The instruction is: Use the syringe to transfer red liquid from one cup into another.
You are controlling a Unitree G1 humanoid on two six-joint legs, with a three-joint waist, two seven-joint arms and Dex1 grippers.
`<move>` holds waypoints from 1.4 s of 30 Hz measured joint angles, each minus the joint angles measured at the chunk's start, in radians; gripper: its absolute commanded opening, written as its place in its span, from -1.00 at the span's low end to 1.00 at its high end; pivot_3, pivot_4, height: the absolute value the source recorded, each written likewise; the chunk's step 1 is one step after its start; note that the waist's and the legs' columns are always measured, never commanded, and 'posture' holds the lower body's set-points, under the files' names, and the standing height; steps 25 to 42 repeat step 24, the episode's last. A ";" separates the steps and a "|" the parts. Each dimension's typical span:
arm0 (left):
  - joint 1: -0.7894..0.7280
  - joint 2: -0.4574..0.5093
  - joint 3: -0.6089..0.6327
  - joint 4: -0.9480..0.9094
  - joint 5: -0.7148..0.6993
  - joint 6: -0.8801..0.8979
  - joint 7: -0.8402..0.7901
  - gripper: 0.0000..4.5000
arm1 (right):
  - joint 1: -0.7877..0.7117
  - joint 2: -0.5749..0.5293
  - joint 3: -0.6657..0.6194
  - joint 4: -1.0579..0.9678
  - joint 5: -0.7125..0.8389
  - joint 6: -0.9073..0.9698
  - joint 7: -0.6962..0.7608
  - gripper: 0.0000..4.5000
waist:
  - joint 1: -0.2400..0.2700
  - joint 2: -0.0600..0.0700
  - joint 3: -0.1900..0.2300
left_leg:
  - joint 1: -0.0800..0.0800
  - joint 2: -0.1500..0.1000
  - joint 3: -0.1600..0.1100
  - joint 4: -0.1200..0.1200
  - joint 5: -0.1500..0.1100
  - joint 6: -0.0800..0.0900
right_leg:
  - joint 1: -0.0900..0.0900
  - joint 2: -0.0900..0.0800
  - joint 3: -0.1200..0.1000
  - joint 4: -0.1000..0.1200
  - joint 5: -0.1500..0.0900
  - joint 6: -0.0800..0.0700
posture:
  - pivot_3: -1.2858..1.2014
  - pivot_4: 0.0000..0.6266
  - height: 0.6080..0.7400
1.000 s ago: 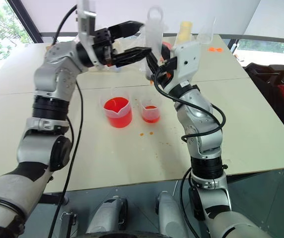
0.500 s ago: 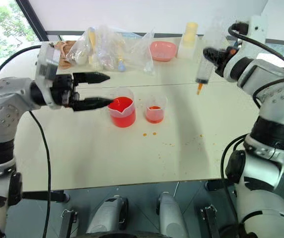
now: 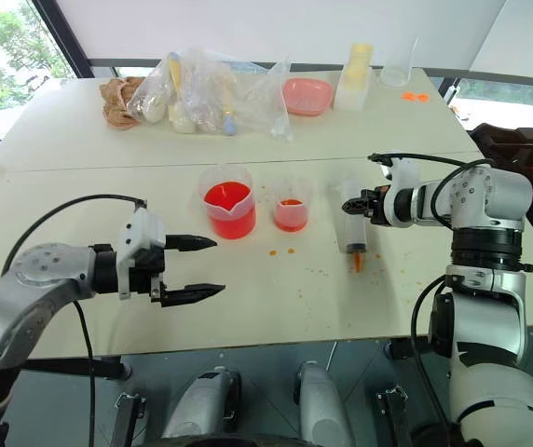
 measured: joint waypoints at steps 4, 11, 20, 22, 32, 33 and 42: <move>0.001 -0.037 -0.009 0.000 0.005 -0.011 0.041 0.89 | 0.000 0.005 0.032 0.052 -0.042 -0.049 0.016 0.86 | 0.001 0.000 0.000 | 0.000 0.000 0.000 0.001 0.000 0.000 | 0.000 0.000 0.000 0.000 0.000 0.000 | 0.03 -0.52 1.00; -0.004 -0.106 -0.020 0.011 -0.008 -0.009 0.096 0.89 | 0.028 -0.017 0.067 0.015 -0.067 -0.077 0.061 0.98 | 0.000 0.000 0.000 | 0.000 0.000 0.000 0.001 0.000 0.000 | 0.000 0.000 0.000 0.000 0.000 0.000 | 0.03 -0.52 1.00; 0.043 -0.105 0.368 0.095 -0.368 0.183 0.243 0.89 | 0.235 -0.270 0.003 -0.336 0.029 -0.248 0.376 0.98 | -0.006 0.000 0.000 | 0.000 0.001 -0.001 0.000 -0.001 0.001 | 0.000 0.000 -0.001 0.000 0.000 0.001 | 0.03 -0.52 1.00; 0.114 -0.061 0.440 0.092 -0.382 0.205 0.256 0.89 | 0.305 -0.297 -0.105 -0.439 0.082 -0.281 0.430 0.98 | -0.007 0.000 0.000 | 0.001 0.001 -0.001 -0.001 -0.001 0.002 | 0.001 0.001 -0.001 0.000 -0.001 0.000 | 0.03 -0.52 1.00; 0.175 -0.040 0.463 0.088 -0.369 0.200 0.257 0.89 | 0.405 -0.296 -0.174 -0.530 0.118 -0.328 0.471 0.98 | -0.001 -0.001 0.000 | 0.005 0.002 -0.001 -0.001 -0.001 0.001 | 0.005 0.002 -0.002 -0.002 -0.001 -0.001 | 0.03 -0.52 1.00; 0.175 -0.040 0.463 0.088 -0.369 0.200 0.257 0.89 | 0.405 -0.296 -0.174 -0.530 0.118 -0.328 0.471 0.98 | -0.001 -0.001 0.000 | 0.005 0.002 -0.001 -0.001 -0.001 0.001 | 0.005 0.002 -0.002 -0.002 -0.001 -0.001 | 0.03 -0.52 1.00; 0.175 -0.040 0.463 0.088 -0.369 0.200 0.257 0.89 | 0.405 -0.296 -0.174 -0.530 0.118 -0.328 0.471 0.98 | -0.001 -0.001 0.000 | 0.005 0.002 -0.001 -0.001 -0.001 0.001 | 0.005 0.002 -0.002 -0.002 -0.001 -0.001 | 0.03 -0.52 1.00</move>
